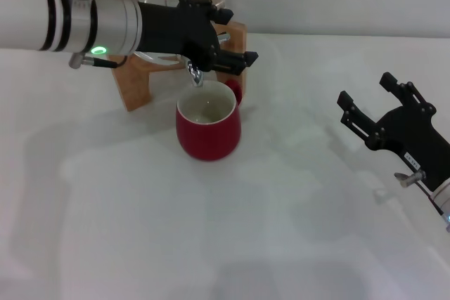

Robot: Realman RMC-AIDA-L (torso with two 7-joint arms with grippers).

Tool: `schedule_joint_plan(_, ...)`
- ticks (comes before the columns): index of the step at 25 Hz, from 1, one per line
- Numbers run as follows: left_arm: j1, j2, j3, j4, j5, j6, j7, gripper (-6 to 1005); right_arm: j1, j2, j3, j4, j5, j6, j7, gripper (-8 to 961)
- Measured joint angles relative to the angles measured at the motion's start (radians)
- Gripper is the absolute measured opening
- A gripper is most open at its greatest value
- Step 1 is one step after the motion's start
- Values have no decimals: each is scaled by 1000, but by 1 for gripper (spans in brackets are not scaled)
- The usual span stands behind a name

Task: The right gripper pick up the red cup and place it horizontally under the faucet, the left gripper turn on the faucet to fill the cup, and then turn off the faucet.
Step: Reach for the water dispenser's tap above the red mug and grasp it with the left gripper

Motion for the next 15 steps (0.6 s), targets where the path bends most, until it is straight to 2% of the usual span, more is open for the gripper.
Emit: schedule_joint_plan(15, -14, -1, 8, -41, -1, 14, 8, 875, 0, -2, 1, -1, 0, 0, 0, 839)
